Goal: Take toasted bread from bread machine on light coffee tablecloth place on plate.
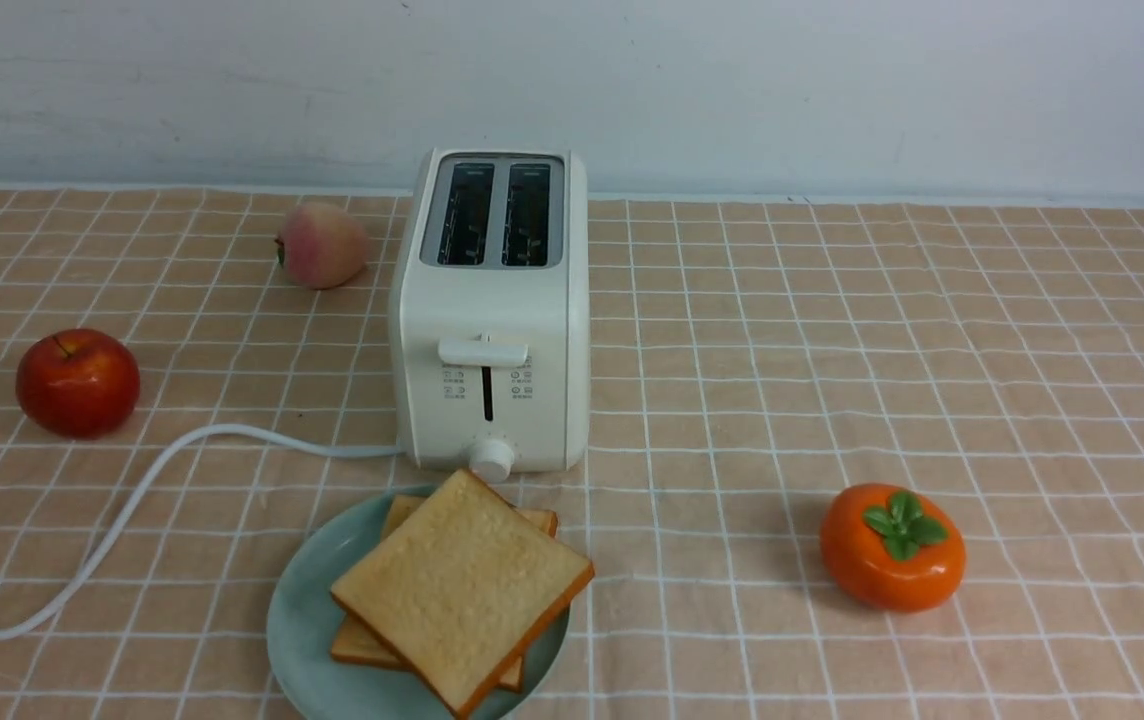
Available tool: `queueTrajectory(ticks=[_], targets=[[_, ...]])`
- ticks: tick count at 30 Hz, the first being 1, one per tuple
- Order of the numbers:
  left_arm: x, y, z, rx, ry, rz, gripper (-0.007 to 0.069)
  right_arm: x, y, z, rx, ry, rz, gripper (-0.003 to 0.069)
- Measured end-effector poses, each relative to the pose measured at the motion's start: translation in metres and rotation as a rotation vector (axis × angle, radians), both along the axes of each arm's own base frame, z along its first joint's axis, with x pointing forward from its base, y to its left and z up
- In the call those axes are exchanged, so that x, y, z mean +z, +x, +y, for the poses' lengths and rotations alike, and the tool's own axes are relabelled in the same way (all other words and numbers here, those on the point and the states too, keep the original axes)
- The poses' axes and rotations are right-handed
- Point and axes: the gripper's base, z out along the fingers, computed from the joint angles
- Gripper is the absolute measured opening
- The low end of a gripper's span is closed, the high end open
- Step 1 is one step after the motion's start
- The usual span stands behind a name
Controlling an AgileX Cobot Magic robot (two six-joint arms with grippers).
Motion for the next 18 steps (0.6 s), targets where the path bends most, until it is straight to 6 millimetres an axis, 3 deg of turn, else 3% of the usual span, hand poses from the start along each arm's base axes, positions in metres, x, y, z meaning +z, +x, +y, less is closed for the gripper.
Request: queueTrajectory(ticks=[1,5,12,18], targets=[[-0.002,0.001,0.000,0.002,-0.004,-0.009,-0.0013,-0.018,-0.016,-0.003,-0.043,0.034,-0.115,-0.0008],[-0.006,0.004,-0.001,0.006,-0.018,-0.034,-0.0013,-0.051,-0.027,-0.007,-0.093,0.052,-0.213,-0.0001],[-0.003,0.008,-0.001,0.019,-0.055,-0.133,-0.0010,-0.050,-0.039,-0.012,-0.151,0.049,-0.385,0.0009],[-0.003,0.008,-0.001,0.019,-0.057,-0.135,-0.0004,-0.049,-0.040,-0.013,-0.155,0.049,-0.396,0.0015]])
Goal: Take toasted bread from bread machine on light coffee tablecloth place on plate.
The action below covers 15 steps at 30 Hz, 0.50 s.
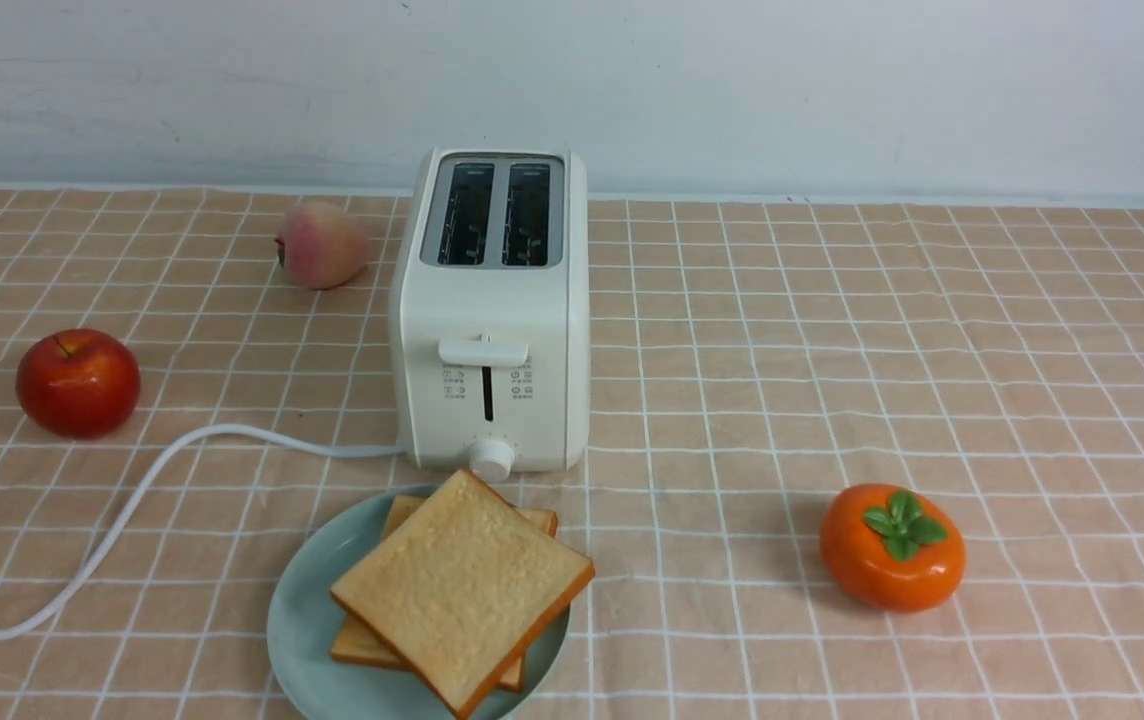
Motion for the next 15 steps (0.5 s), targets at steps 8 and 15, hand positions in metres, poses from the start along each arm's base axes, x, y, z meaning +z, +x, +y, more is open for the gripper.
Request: queueTrajectory(ticks=[8,15], targets=[[-0.0050,-0.0009,-0.0003,-0.006,0.014,0.052,0.0004,0.0000,0.0000,0.0000,0.000,-0.001,0.000,0.0025],[-0.0100,-0.0006,-0.0002,-0.008,0.040,0.073,0.0011,0.0000,0.0000,0.0000,0.000,-0.001,0.000,0.0036]])
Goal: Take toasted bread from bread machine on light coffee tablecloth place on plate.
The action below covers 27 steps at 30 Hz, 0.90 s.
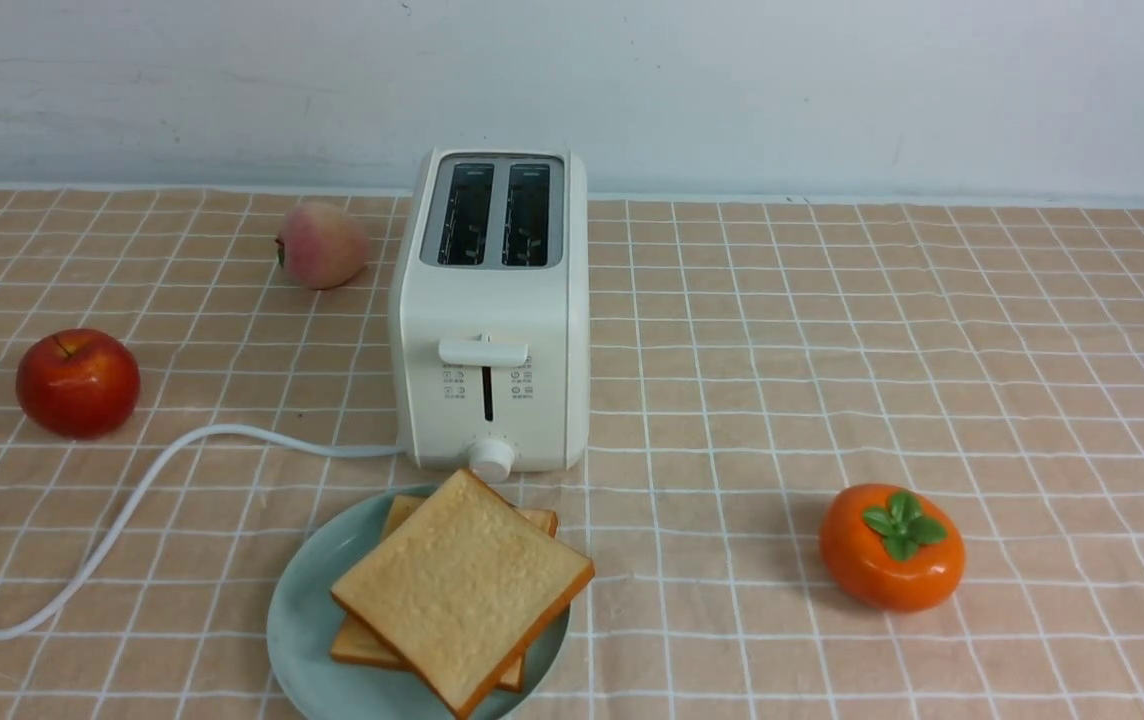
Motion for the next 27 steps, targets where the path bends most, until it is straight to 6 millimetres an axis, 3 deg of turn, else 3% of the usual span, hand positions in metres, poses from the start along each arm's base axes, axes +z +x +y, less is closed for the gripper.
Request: queueTrajectory(ticks=[4,7,11,13,16,27], targets=[[-0.015,-0.003,0.002,-0.001,0.058,-0.002,0.0017,0.000,0.000,0.000,0.000,0.000,0.000,0.0041],[-0.038,-0.012,0.006,0.015,0.115,-0.025,0.0017,0.000,0.000,0.000,0.000,0.000,0.000,0.0045],[-0.090,-0.029,0.015,0.099,0.141,-0.051,0.0019,0.000,0.000,0.000,0.000,0.000,0.000,0.0053],[-0.120,-0.031,0.017,0.135,0.148,-0.017,0.0021,0.000,0.000,0.000,0.000,0.000,0.000,0.0057],[-0.149,-0.031,0.019,0.158,0.162,0.058,0.0026,0.000,0.000,0.000,0.000,0.000,-0.002,0.0062],[-0.154,-0.030,0.019,0.165,0.164,0.067,0.0036,0.000,0.000,0.000,-0.001,0.000,-0.003,0.0075]])
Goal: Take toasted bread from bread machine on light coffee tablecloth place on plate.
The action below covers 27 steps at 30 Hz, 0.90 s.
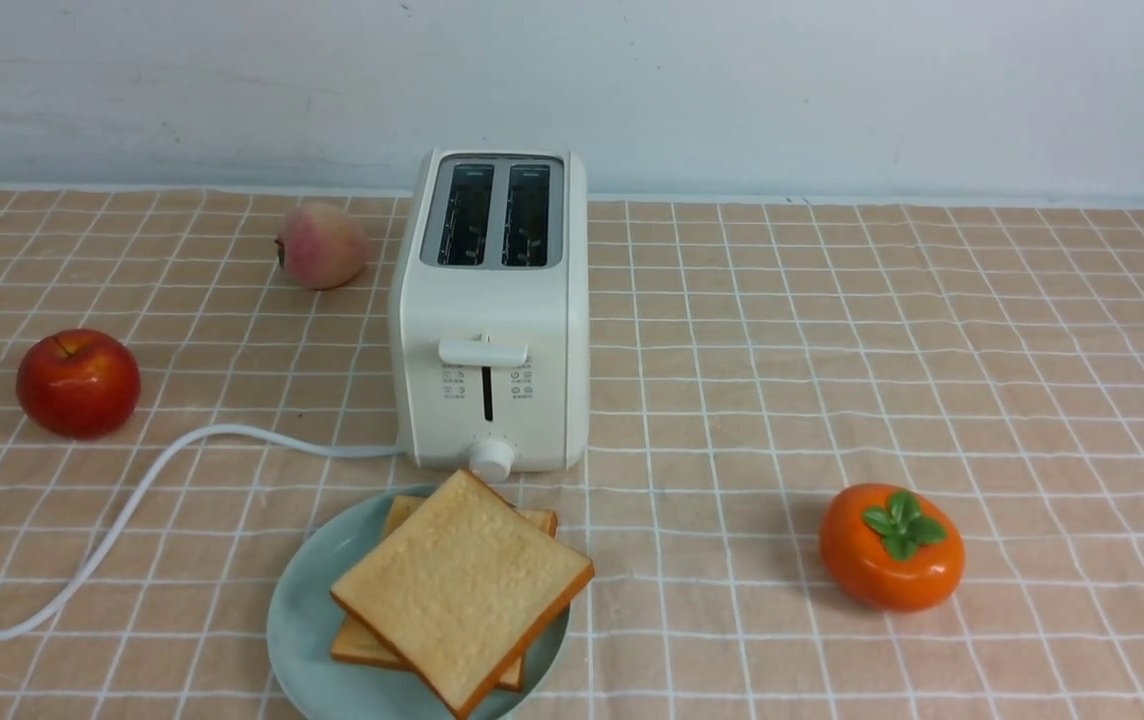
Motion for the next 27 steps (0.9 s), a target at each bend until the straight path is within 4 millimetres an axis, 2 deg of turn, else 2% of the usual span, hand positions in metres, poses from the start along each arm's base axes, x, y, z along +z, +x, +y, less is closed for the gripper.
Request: queueTrajectory(ticks=[16,21,26,27], targets=[[0.000,0.000,0.000,0.000,0.000,0.000,0.0038,0.000,0.000,0.000,-0.001,-0.003,0.000,0.0095],[0.000,0.000,0.000,0.000,0.000,0.000,0.0039,-0.005,0.002,0.000,-0.028,-0.082,0.032,0.0101],[0.000,0.000,0.000,0.000,0.000,0.000,0.0043,-0.047,0.018,0.002,-0.020,-0.166,0.239,0.0109],[0.000,0.000,0.000,0.000,0.000,0.000,0.0047,-0.063,0.022,0.002,-0.020,-0.198,0.308,0.0111]])
